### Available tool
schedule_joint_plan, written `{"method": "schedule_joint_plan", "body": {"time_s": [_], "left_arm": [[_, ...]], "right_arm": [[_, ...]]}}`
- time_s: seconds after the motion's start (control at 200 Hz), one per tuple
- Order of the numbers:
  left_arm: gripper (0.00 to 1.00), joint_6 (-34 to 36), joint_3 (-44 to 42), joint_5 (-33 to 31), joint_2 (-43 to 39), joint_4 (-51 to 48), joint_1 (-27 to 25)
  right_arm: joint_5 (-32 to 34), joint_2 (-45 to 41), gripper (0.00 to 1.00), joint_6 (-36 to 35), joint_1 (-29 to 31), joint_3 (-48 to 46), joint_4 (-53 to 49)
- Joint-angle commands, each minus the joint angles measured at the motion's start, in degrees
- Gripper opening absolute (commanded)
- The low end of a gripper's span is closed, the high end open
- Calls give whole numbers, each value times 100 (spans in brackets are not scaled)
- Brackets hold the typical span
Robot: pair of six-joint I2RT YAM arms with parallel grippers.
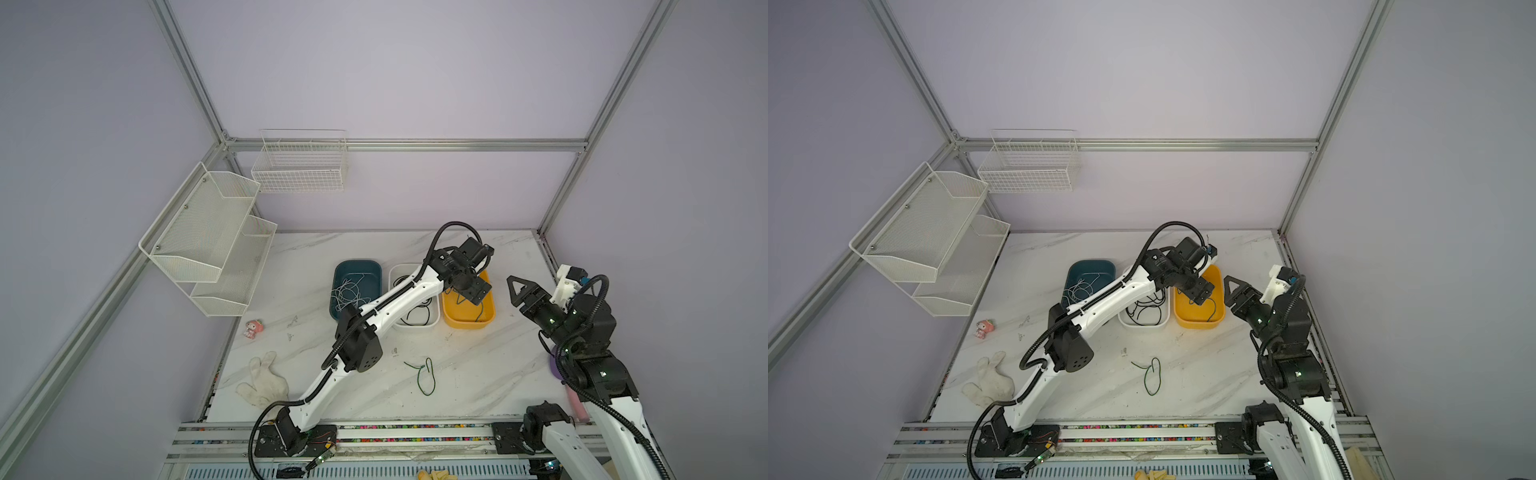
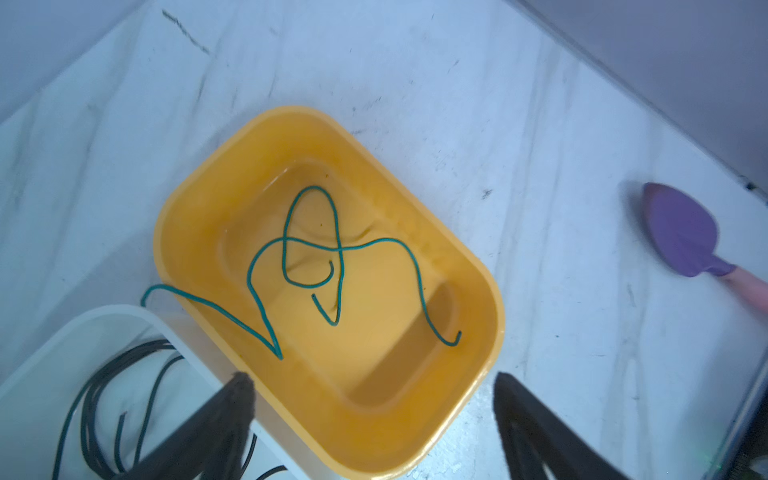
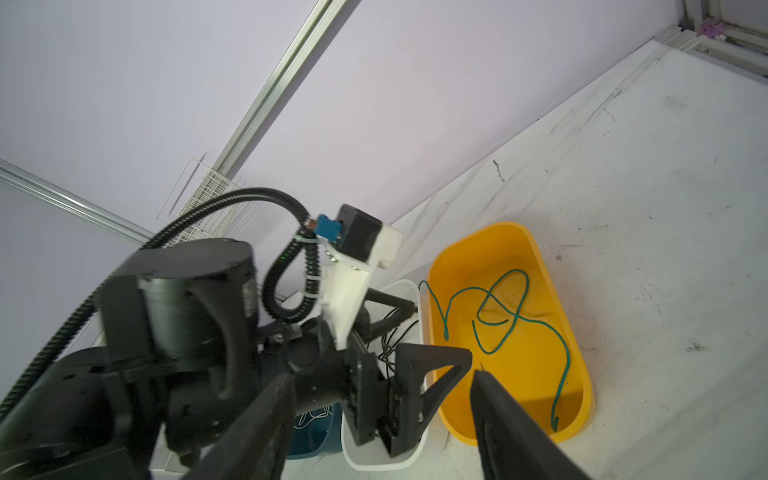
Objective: Untangle the cables
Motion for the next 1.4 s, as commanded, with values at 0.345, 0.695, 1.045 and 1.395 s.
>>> {"method": "schedule_joint_plan", "body": {"time_s": [0.345,0.695,1.045,1.395], "left_arm": [[100,-774,-3243,-111,-3388,1747,798],[100,-786,-5880,-520,-5746,1915,1315],[100,-740,-7699,-1337,-7206,1868,1434],[100,-600,-8848,-2076,-8226,2025,1556]], "right_arm": [[-1476,491,69,-530,1,-536,-382],[-1109,455,69,-403,1593,-1337,-83],[756,1118,69,469,4240,-1618,361],[1873,2642,69,1084,6059,-1179,824]]}}
